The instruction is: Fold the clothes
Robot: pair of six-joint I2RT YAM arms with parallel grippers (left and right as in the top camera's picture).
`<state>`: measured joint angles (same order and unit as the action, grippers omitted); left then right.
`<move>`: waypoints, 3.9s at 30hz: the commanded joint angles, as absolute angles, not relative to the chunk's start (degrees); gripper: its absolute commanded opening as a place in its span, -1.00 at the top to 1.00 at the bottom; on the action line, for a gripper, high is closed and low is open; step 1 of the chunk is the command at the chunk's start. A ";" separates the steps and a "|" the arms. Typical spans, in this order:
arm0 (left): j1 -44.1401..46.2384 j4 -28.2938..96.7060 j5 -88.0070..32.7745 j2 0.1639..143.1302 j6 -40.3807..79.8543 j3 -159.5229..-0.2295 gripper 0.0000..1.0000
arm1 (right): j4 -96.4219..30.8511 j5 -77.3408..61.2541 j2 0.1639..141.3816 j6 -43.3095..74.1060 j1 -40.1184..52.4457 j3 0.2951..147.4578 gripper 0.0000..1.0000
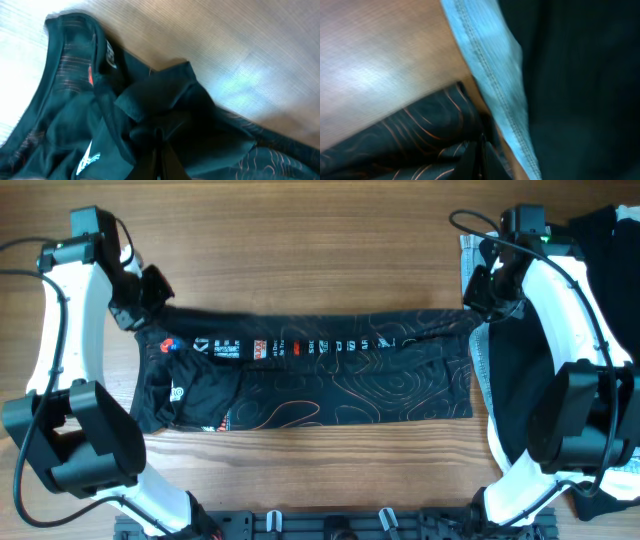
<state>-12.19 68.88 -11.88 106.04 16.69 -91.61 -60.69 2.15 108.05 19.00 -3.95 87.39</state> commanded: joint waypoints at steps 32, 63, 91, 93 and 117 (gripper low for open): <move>-12.97 84.18 -0.16 104.90 16.80 -82.04 -0.13 | -75.75 3.81 107.02 8.95 -4.58 80.86 -0.52; -10.72 69.80 -16.88 104.88 13.91 -82.02 -0.36 | -54.33 -15.64 107.39 -5.19 -11.86 62.41 -0.67; -10.72 69.82 -16.84 104.88 13.89 -82.02 -0.42 | -51.66 -7.60 107.39 5.30 -5.96 61.14 -0.50; -10.72 69.82 -16.86 104.88 13.89 -82.02 -0.42 | -51.27 -6.22 107.39 6.17 -5.96 61.14 -0.51; -10.72 70.17 -15.59 104.90 13.93 -82.02 -0.47 | -62.52 -6.63 102.52 8.58 2.85 74.59 0.91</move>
